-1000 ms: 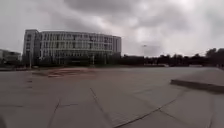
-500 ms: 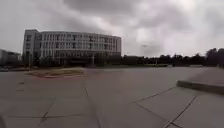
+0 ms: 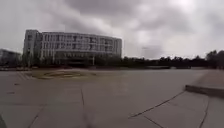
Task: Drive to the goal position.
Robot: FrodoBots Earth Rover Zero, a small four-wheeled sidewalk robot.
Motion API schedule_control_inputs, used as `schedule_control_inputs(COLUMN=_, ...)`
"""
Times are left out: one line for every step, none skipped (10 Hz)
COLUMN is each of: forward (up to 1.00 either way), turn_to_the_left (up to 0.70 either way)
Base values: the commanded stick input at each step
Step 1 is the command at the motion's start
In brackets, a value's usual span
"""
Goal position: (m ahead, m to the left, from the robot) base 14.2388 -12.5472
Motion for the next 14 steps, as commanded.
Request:
schedule_control_inputs(forward=0.70, turn_to_the_left=0.00)
schedule_control_inputs(forward=0.70, turn_to_the_left=0.00)
schedule_control_inputs(forward=0.70, turn_to_the_left=0.00)
schedule_control_inputs(forward=0.70, turn_to_the_left=0.00)
schedule_control_inputs(forward=0.70, turn_to_the_left=0.00)
schedule_control_inputs(forward=0.70, turn_to_the_left=0.00)
schedule_control_inputs(forward=0.70, turn_to_the_left=0.00)
schedule_control_inputs(forward=0.70, turn_to_the_left=0.00)
schedule_control_inputs(forward=0.70, turn_to_the_left=0.00)
schedule_control_inputs(forward=0.70, turn_to_the_left=0.00)
schedule_control_inputs(forward=0.70, turn_to_the_left=0.00)
schedule_control_inputs(forward=0.70, turn_to_the_left=0.00)
schedule_control_inputs(forward=0.70, turn_to_the_left=-0.02)
schedule_control_inputs(forward=0.70, turn_to_the_left=-0.17)
